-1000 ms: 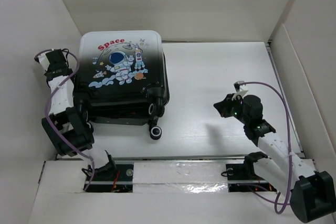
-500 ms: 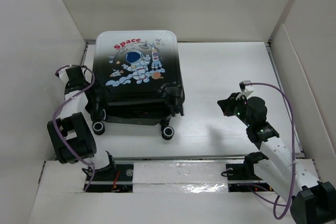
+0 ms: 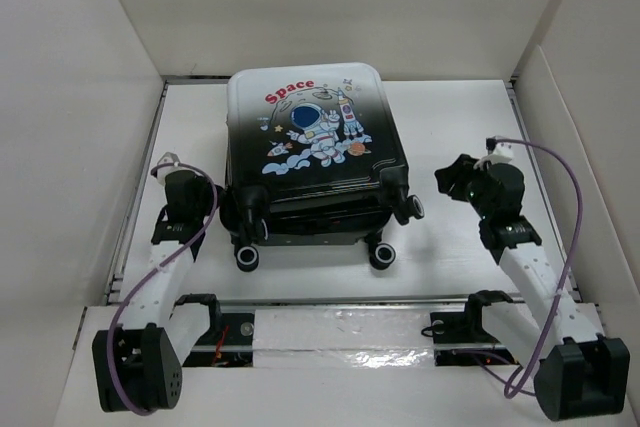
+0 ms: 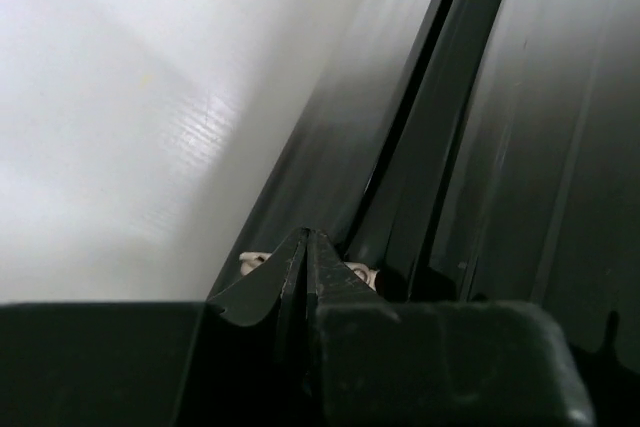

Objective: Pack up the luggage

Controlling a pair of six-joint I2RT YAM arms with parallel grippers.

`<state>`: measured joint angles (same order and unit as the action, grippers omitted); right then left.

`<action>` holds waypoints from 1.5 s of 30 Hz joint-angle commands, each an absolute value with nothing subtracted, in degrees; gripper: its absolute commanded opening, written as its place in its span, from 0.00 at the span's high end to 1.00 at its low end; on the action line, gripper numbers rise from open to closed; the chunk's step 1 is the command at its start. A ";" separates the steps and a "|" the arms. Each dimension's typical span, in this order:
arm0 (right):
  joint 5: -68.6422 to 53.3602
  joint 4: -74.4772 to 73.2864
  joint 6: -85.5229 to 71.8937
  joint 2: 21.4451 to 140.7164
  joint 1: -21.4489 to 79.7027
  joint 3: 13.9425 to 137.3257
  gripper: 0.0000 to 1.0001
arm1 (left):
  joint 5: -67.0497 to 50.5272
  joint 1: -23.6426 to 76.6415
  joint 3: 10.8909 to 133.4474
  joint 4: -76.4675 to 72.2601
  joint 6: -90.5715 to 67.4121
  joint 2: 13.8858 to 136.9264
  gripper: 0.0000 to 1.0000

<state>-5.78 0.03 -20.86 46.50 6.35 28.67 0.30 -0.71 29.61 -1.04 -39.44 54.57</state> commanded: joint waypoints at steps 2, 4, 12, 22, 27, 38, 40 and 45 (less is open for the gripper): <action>-0.53 2.73 -21.97 53.50 3.61 39.09 0.47 | -2.55 -0.09 25.85 -1.85 -41.13 50.37 1.00; -2.09 3.77 -21.28 65.15 3.60 46.01 0.47 | -3.25 1.22 23.83 -3.85 -42.18 47.56 1.00; -5.61 -2.98 -17.14 95.07 12.47 72.75 0.47 | -9.47 1.76 17.32 -11.31 -42.28 46.41 1.00; -15.28 -17.30 -10.03 121.71 27.94 111.29 0.49 | -0.53 26.69 12.66 -20.12 -45.26 50.27 1.00; -16.96 -24.51 -8.79 131.81 29.71 130.31 0.48 | 8.14 41.81 11.07 -26.80 -49.56 53.25 1.00; -17.75 -25.40 -8.97 123.34 19.96 131.84 0.21 | 27.15 66.88 19.86 -27.52 -52.39 61.17 1.00; -17.67 -24.35 -8.79 120.51 18.81 128.96 0.19 | 30.75 68.37 21.70 -23.83 -49.84 58.90 0.84; -18.19 -18.12 -8.79 106.31 16.09 116.75 0.21 | 38.31 71.54 23.55 -9.10 -47.11 46.45 0.61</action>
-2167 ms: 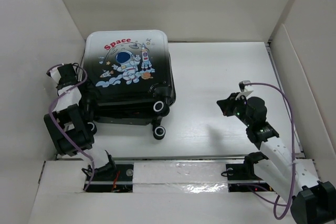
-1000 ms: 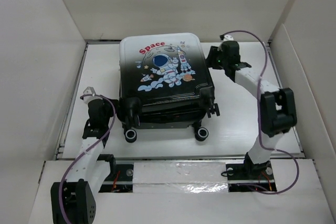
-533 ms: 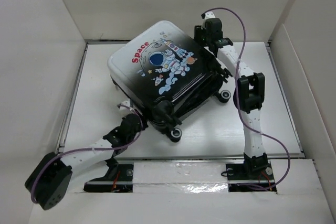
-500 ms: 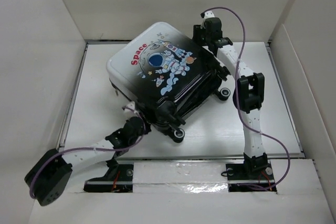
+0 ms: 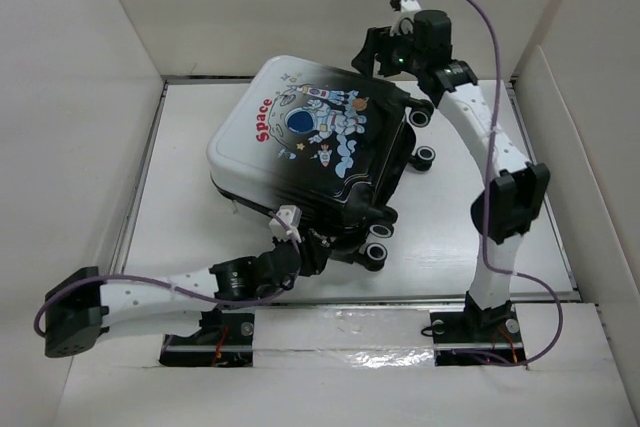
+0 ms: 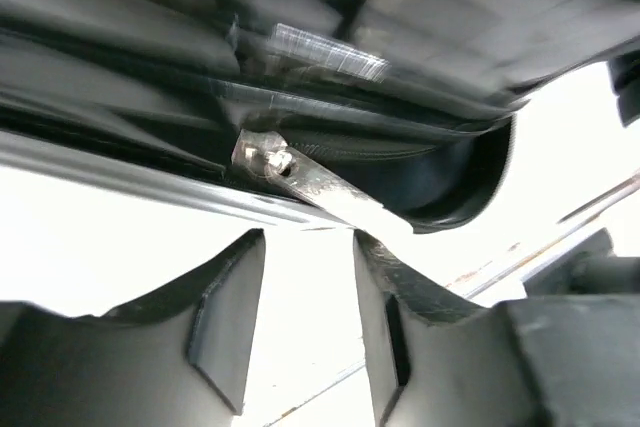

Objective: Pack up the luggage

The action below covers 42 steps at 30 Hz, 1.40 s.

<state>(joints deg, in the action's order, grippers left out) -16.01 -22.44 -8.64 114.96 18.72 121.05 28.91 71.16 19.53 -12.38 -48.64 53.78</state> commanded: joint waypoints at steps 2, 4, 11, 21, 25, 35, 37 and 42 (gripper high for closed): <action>-17.76 -12.50 -9.92 101.19 15.30 106.77 0.26 | 38.84 72.33 24.26 -4.24 -46.84 42.64 0.69; -17.14 -6.72 -11.76 93.57 14.60 99.70 0.49 | 39.37 73.04 25.65 4.18 -48.15 38.25 0.88; -14.59 7.29 -17.05 74.81 12.74 68.94 1.00 | 46.05 73.04 31.37 17.32 -48.53 30.68 1.00; -11.51 13.18 -21.35 63.91 13.27 45.19 1.00 | 42.53 60.88 44.54 -16.86 -26.29 46.70 0.97; -10.46 13.18 -21.27 62.06 12.66 40.61 1.00 | 17.09 38.54 58.51 -14.15 -33.37 59.92 0.97; -10.46 12.83 -21.36 62.31 9.49 37.44 1.00 | 3.28 -0.21 57.48 -14.50 -44.74 66.35 0.88; -10.46 13.01 -21.27 63.89 9.49 37.53 1.00 | -2.26 -4.72 57.66 -13.19 -45.96 69.51 0.88; -9.58 13.18 -21.71 67.84 9.49 37.97 1.00 | -10.44 -11.51 61.16 -10.57 -42.64 82.04 0.86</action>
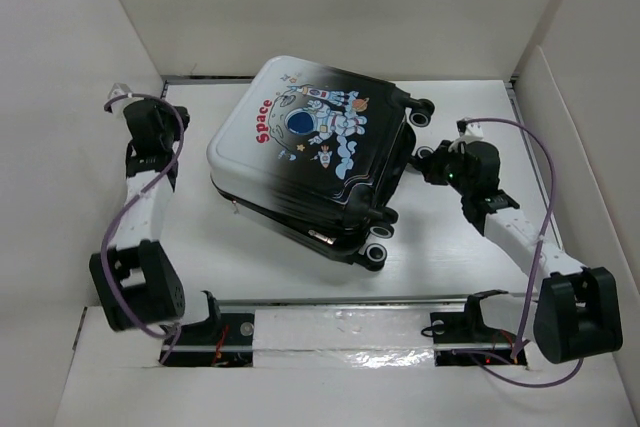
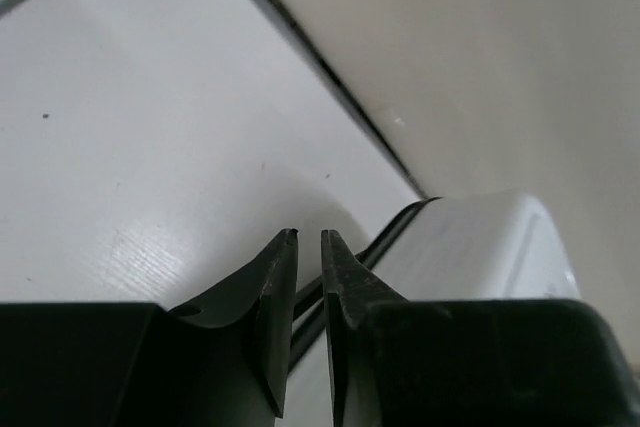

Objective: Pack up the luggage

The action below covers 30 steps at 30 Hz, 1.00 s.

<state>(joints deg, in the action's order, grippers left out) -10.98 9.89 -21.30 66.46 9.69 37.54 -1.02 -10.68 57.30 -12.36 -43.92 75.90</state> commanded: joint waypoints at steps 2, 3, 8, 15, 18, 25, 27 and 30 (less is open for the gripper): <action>-9.05 13.80 -22.15 68.64 9.49 37.88 1.00 | -11.07 -11.51 65.80 -7.13 -40.61 87.08 0.87; -8.70 13.97 -22.15 68.99 10.19 37.97 1.00 | -11.68 -11.51 66.44 -6.60 -40.08 91.10 0.88; -6.06 14.06 -22.41 73.20 11.95 38.93 1.00 | -13.88 -10.99 66.18 -10.63 -41.92 97.21 0.90; -5.89 17.23 -24.26 83.99 15.64 45.95 1.00 | -13.36 -4.67 58.03 -21.04 -45.78 96.00 0.96; -7.37 17.14 -22.59 89.88 16.26 53.94 0.99 | -10.74 -0.90 48.89 -27.31 -48.86 92.04 0.98; -19.49 7.23 -17.06 104.47 17.93 76.35 0.99 | -3.52 9.56 30.78 -32.86 -47.64 81.31 1.00; -20.82 4.58 -15.12 106.95 18.98 82.75 0.99 | -1.16 12.64 25.16 -33.74 -47.99 76.85 1.00; -23.11 -1.21 -12.75 111.52 18.98 89.71 0.98 | 1.30 18.70 19.52 -33.22 -49.04 70.35 1.00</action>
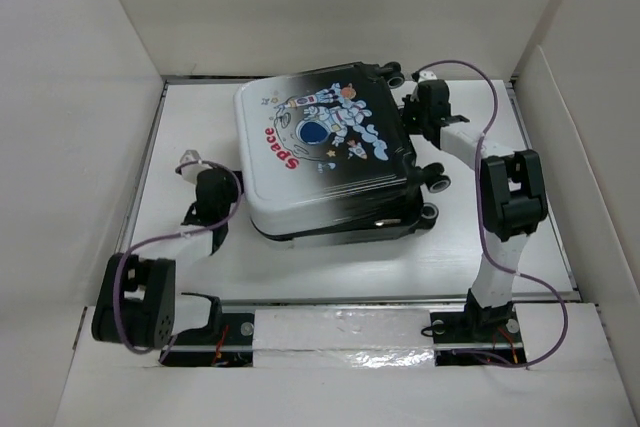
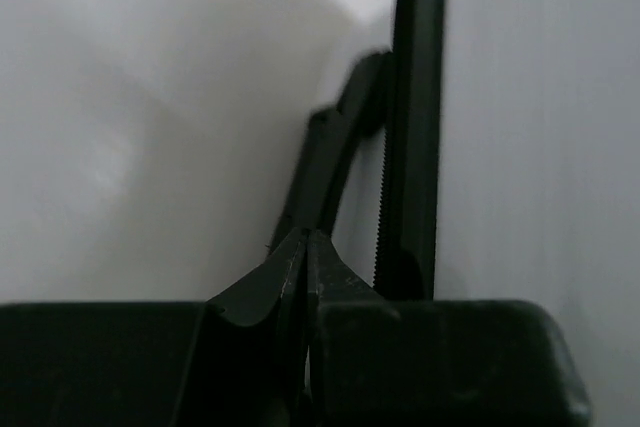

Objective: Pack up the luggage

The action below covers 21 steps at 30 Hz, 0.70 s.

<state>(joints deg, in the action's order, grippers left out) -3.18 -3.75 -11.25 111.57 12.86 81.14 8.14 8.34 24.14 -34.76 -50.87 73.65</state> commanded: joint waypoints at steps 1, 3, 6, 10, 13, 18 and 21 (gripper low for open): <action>-23.99 -4.54 -12.31 112.66 18.98 94.43 0.96 | 2.10 20.20 18.47 -32.70 -50.00 68.75 1.00; -24.61 -8.50 -10.38 116.00 18.46 99.64 0.94 | 3.08 25.21 15.65 -32.52 -51.06 64.26 1.00; -25.75 -15.28 -8.53 119.17 17.32 109.06 0.87 | 6.84 32.92 13.45 -30.77 -53.17 59.17 1.00; -27.68 -16.00 -9.05 118.13 14.60 112.32 0.59 | 12.19 40.41 12.74 -27.70 -55.37 55.11 1.00; -28.65 -18.17 -9.32 116.90 12.32 115.21 0.37 | 15.28 44.89 13.62 -25.50 -55.81 53.53 1.00; -29.00 -23.12 -6.24 112.78 10.20 120.94 0.26 | 18.01 46.05 15.03 -23.03 -54.32 50.55 0.93; -29.27 -19.01 -5.63 102.60 9.67 112.97 0.27 | 18.72 46.05 17.05 -20.66 -52.65 49.57 0.85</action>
